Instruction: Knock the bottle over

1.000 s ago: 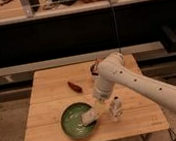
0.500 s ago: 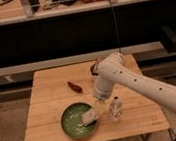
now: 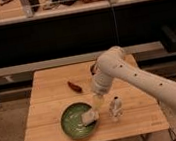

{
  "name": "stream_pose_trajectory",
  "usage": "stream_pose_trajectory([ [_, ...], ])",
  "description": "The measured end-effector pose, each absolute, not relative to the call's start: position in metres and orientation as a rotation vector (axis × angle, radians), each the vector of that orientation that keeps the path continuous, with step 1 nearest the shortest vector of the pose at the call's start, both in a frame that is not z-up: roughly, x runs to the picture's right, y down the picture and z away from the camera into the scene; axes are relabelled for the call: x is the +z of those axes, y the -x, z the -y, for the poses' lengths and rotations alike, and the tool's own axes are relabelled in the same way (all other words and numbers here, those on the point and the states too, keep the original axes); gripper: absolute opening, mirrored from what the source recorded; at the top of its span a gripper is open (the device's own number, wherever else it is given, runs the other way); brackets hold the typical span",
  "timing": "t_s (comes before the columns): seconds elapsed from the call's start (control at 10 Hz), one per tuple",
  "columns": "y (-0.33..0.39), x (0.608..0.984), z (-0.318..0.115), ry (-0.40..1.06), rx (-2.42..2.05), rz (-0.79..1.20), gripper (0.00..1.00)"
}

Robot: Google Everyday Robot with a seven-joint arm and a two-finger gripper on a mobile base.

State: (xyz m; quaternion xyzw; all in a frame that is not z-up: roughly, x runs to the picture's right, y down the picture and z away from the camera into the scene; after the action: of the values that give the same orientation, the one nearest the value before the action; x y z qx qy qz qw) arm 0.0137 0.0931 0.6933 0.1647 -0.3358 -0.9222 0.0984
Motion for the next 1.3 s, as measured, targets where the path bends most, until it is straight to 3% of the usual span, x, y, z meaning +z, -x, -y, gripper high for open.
stream_pose_trajectory([
  [0.2, -0.031, 0.655, -0.030, -0.504, -2.759, 0.856, 0.66],
  [0.4, -0.088, 0.641, -0.021, -0.401, -2.734, 0.814, 0.66],
  [0.8, -0.236, 0.619, -0.076, -0.140, -2.681, 0.737, 0.66],
  [1.3, -0.259, 0.615, -0.090, -0.098, -2.677, 0.716, 0.66],
])
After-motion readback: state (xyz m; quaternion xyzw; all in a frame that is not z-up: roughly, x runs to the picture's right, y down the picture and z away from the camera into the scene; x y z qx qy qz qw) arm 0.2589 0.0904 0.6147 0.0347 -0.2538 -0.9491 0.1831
